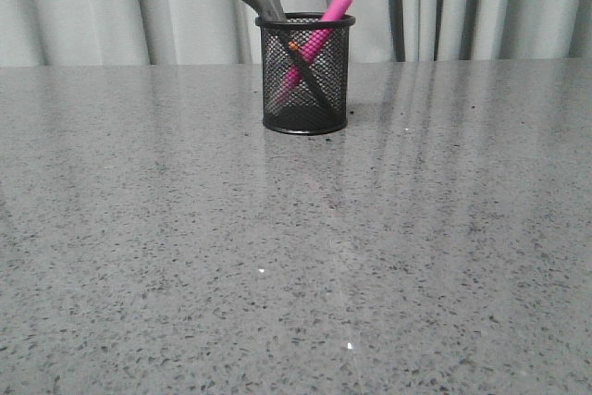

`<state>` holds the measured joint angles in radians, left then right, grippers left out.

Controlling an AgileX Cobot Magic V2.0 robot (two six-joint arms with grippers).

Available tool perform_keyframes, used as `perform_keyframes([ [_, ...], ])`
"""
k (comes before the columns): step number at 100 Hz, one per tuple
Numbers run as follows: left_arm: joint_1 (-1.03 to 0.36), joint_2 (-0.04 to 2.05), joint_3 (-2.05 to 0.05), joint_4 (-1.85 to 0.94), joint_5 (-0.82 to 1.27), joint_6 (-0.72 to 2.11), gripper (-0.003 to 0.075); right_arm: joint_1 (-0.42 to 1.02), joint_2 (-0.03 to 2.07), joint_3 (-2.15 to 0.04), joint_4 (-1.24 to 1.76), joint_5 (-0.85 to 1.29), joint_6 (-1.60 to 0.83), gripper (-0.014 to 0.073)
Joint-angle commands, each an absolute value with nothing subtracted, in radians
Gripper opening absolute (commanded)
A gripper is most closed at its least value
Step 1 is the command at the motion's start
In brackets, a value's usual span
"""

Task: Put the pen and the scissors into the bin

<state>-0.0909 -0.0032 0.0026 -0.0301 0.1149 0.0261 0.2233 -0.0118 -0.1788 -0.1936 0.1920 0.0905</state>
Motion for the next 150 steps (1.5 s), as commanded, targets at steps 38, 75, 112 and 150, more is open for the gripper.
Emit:
perform_keyframes([
  [38, -0.087, -0.035, 0.047, -0.039, 0.046, 0.015, -0.0019, 0.218, -0.024, -0.206, -0.196, 0.123, 0.080, -0.0075],
  [75, -0.087, -0.035, 0.047, -0.039, 0.046, 0.015, -0.0019, 0.218, -0.024, -0.206, -0.196, 0.123, 0.080, -0.0074],
  [112, -0.087, -0.035, 0.047, -0.039, 0.046, 0.015, -0.0019, 0.218, -0.024, -0.206, -0.196, 0.123, 0.080, -0.0075],
  [150, -0.087, -0.035, 0.047, -0.039, 0.046, 0.015, -0.0019, 0.202, -0.021, -0.096, -0.046, 0.113, 0.008, -0.0075],
])
